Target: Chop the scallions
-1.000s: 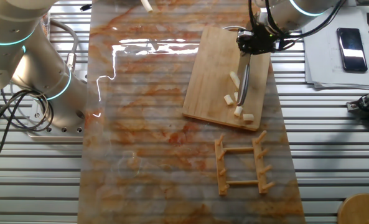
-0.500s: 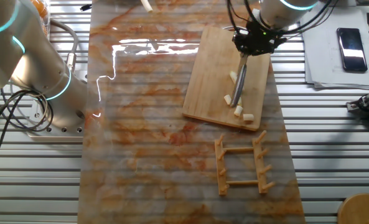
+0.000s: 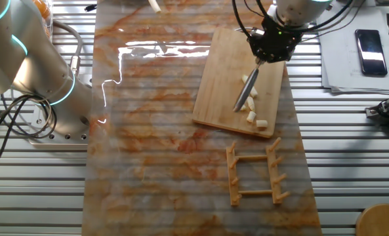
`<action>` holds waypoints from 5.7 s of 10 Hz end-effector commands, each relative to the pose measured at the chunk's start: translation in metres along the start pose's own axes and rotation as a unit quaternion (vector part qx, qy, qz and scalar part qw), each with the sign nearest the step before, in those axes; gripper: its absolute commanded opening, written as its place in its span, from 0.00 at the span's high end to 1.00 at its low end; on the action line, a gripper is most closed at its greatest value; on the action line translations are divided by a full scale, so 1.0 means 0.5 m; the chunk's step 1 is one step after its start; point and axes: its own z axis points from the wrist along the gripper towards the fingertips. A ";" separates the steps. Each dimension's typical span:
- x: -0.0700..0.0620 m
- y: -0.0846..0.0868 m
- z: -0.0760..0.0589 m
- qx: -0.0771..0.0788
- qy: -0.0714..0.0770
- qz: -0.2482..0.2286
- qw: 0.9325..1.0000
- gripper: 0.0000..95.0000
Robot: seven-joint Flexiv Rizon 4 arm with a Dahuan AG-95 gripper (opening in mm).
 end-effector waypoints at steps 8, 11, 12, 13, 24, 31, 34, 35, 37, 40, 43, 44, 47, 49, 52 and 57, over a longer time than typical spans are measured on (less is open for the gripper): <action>0.087 -0.021 0.036 0.037 -0.001 0.122 0.992 1.00; 0.100 -0.017 0.048 0.032 0.007 0.142 0.989 1.00; 0.097 -0.013 0.057 0.033 0.003 0.144 0.989 1.00; 0.095 -0.012 0.060 0.036 0.001 0.145 0.989 1.00; 0.094 -0.025 0.086 0.055 0.001 0.185 0.981 1.00; 0.093 -0.031 0.096 0.049 -0.002 0.185 0.982 1.00; 0.087 -0.026 0.097 0.046 -0.003 0.185 0.982 1.00; 0.086 -0.026 0.098 0.047 -0.002 0.187 0.981 1.00; 0.087 -0.025 0.100 0.047 -0.002 0.187 0.981 1.00; 0.084 -0.024 0.103 0.042 -0.004 0.186 0.982 1.00; 0.076 -0.020 0.109 0.045 0.001 0.189 0.981 1.00; 0.075 -0.020 0.112 0.048 0.004 0.190 0.981 1.00; 0.077 -0.020 0.113 0.048 0.005 0.192 0.980 1.00; 0.084 -0.022 0.120 0.041 0.000 0.212 0.976 1.00; 0.085 -0.028 0.128 0.036 0.003 0.213 0.976 1.00; 0.086 -0.030 0.133 0.033 0.001 0.219 0.975 1.00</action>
